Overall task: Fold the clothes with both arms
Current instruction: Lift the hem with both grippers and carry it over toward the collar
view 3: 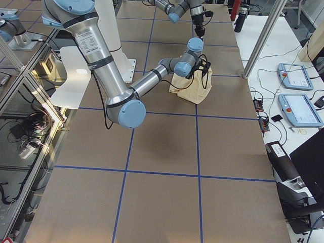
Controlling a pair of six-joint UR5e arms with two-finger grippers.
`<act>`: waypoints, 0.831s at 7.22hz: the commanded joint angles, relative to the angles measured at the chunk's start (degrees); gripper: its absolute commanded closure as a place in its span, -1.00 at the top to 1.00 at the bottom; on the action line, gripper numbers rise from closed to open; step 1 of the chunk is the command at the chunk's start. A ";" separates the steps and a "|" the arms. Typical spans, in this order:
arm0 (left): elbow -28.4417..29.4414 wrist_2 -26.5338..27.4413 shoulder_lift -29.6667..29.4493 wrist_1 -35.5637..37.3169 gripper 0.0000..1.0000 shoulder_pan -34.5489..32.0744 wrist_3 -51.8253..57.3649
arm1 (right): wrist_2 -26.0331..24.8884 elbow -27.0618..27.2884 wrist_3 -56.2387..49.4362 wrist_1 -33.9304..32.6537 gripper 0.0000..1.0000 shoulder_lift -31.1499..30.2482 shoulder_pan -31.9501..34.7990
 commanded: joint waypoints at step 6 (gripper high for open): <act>21.92 0.54 -6.44 -14.83 -1.00 0.89 -0.27 | -0.52 -16.34 -0.86 5.55 -1.00 6.55 0.29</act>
